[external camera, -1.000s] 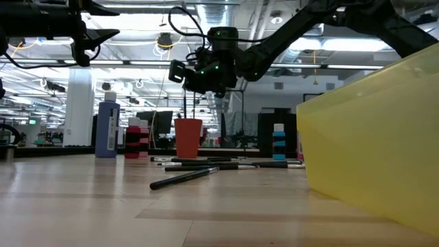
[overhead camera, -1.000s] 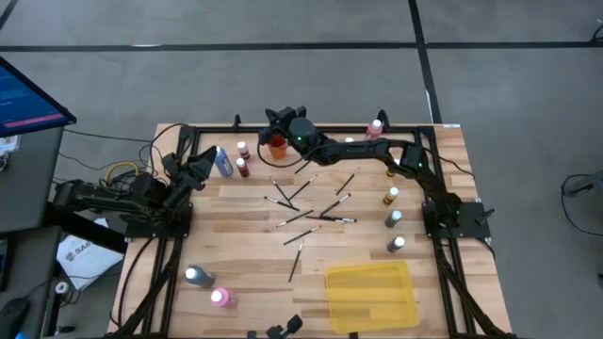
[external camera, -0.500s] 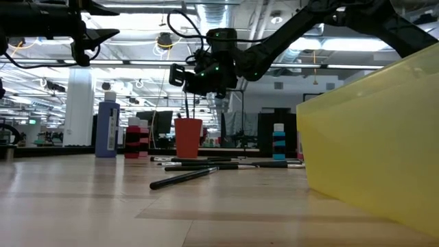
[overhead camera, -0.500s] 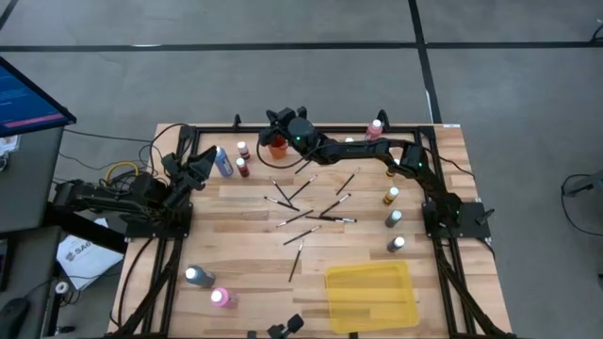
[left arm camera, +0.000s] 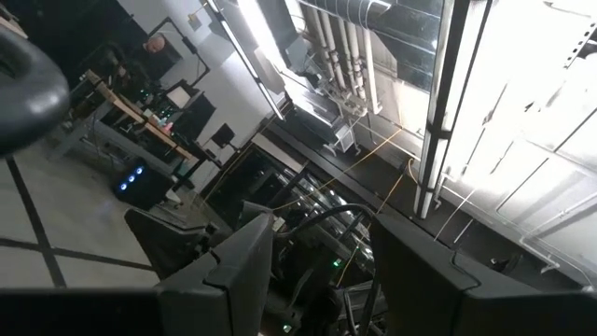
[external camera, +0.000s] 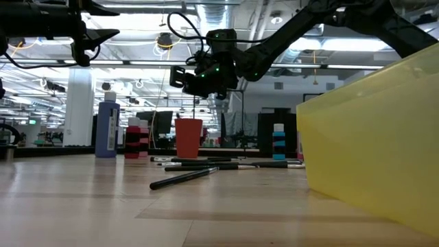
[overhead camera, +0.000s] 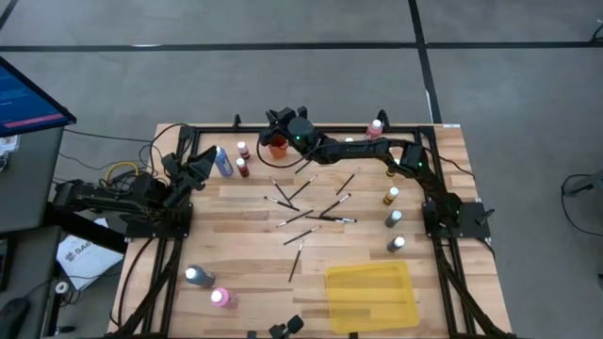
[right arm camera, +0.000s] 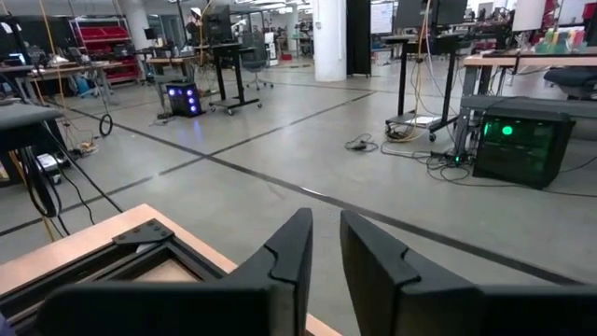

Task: Pick & Place Paint Supplies
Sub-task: Put the black paint brush into the orange cup

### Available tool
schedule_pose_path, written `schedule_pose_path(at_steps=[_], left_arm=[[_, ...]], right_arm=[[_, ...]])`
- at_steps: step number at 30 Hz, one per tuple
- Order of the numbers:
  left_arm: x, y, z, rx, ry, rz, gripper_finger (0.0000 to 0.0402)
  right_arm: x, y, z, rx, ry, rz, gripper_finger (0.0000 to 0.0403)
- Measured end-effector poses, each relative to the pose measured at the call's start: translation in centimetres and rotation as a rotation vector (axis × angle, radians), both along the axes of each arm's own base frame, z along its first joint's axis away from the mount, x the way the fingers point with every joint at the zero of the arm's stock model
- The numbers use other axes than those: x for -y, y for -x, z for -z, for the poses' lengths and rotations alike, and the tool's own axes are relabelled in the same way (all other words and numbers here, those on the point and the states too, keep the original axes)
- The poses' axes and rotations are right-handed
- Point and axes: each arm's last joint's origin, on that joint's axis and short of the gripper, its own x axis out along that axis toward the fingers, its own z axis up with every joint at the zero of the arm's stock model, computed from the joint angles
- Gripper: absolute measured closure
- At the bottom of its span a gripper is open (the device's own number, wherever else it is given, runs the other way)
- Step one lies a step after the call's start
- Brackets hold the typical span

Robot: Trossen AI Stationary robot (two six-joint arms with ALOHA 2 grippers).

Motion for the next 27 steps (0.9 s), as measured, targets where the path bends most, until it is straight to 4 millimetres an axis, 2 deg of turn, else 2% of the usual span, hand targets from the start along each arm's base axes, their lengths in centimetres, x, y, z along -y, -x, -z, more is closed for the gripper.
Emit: schedule_pose_path(at_steps=[2,4,9,13,16,18,22,27], left_arm=[[0.0,0.0,0.0,0.000,0.000,0.000,0.0225],[0.0,0.0,0.0,0.000,0.000,-0.001,0.0225],[0.0,0.0,0.0,0.000,0.000,0.000,0.0225],[0.0,0.0,0.0,0.000,-0.011,0.017,0.0225],[0.2,-0.5,-0.1,-0.047,-0.046,0.077,0.0225],[0.4,-1.2,-0.5,-0.151,-0.074,0.143,0.0225],[0.8,-3.6,-2.5,-0.479,-0.109,0.272,0.0225],[0.5,-8.6,-4.8,-0.871,-0.078,0.318,0.0225]], right_arm=[[-0.4,0.0,-0.3,-0.024,0.020,-0.008,0.0339],[-1.2,0.1,-1.6,-0.075,0.054,-0.026,0.0332],[-5.2,1.8,-8.8,-0.164,0.085,-0.007,0.0310],[-8.6,4.8,-12.4,-0.309,0.044,0.129,0.0285],[-11.3,8.5,-15.7,-0.312,-0.056,0.168,0.0262],[-13.0,11.2,-17.6,-0.302,-0.128,0.158,0.0249],[-16.0,15.6,-19.0,-0.332,-0.253,0.151,0.0233],[-19.4,20.1,-20.0,-0.342,-0.371,0.145,0.0235]])
